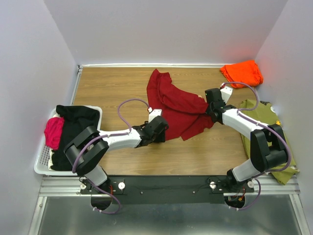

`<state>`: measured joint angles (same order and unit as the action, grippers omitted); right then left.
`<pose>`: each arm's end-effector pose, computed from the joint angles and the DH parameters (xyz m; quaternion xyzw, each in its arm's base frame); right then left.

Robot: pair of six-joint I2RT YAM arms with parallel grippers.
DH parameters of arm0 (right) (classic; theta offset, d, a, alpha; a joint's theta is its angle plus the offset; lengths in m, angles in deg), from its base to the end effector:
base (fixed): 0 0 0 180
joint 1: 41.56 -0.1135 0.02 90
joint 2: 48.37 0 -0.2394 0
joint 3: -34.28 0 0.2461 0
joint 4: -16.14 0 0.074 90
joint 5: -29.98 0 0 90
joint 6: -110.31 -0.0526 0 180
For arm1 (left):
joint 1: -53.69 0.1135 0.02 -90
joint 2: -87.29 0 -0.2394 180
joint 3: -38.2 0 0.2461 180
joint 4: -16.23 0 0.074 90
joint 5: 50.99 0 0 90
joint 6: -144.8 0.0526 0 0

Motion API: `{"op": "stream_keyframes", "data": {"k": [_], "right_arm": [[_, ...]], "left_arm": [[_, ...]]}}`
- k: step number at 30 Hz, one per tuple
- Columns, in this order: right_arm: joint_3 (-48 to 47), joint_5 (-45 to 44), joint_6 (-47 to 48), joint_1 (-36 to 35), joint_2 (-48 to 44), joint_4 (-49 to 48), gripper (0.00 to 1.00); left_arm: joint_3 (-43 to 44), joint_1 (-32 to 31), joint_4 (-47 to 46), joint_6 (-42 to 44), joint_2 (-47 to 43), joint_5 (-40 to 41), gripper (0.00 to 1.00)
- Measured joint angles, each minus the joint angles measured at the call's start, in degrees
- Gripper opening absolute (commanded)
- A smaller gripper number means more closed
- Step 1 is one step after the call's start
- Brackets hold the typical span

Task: Fold and stack the t-shirts
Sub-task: Flatten out the tshirt

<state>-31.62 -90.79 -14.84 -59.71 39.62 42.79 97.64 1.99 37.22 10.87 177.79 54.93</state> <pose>0.3108 0.0736 0.1706 0.2258 0.8786 -0.0695 0.4150 0.2032 -0.2340 0.1277 0.0185 0.9374 -0.1507 0.3133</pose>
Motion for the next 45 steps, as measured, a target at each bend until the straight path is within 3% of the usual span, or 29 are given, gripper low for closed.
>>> {"op": "stream_keyframes", "data": {"k": [2, 5, 7, 9, 15, 19, 26, 36, 45], "right_arm": [[0.0, 0.1, 0.0, 0.0, 0.0, 0.0, 0.01], [0.0, 0.2, 0.0, 0.0, 0.0, 0.0, 0.01], [0.0, 0.2, 0.0, 0.0, 0.0, 0.0, 0.01], [0.0, 0.2, 0.0, 0.0, 0.0, 0.0, 0.01], [0.5, 0.2, 0.0, 0.0, 0.0, 0.0, 0.01], [0.6, 0.2, 0.0, 0.0, 0.0, 0.0, 0.01], [0.7, -0.6, 0.3, 0.0, -0.4, 0.0, 0.01], [0.4, -2.7, 2.2, 0.0, -0.9, 0.2, 0.01], [-11.5, -7.1, 6.8, 1.3, 2.3, 1.1, 0.01]], "left_arm": [[0.1, 0.0, -0.9, -0.6, 0.7, 0.7, 0.57], [0.4, -0.1, -2.0, -1.3, 1.7, 1.7, 0.36], [0.8, 0.0, -2.4, -1.6, 2.4, 1.9, 0.12], [0.9, 0.0, -2.7, -2.3, 2.8, 1.9, 0.0], [1.0, -0.1, -0.7, -4.2, 2.3, 2.3, 0.0], [1.6, -0.1, 5.4, -6.5, -0.3, 5.0, 0.0], [8.1, 1.2, 19.1, -11.7, -11.7, 18.4, 0.0], [16.2, 9.6, 27.5, -10.3, -20.3, 32.1, 0.0], [17.9, 12.3, 32.3, -10.7, -26.7, 38.2, 0.0]]}}
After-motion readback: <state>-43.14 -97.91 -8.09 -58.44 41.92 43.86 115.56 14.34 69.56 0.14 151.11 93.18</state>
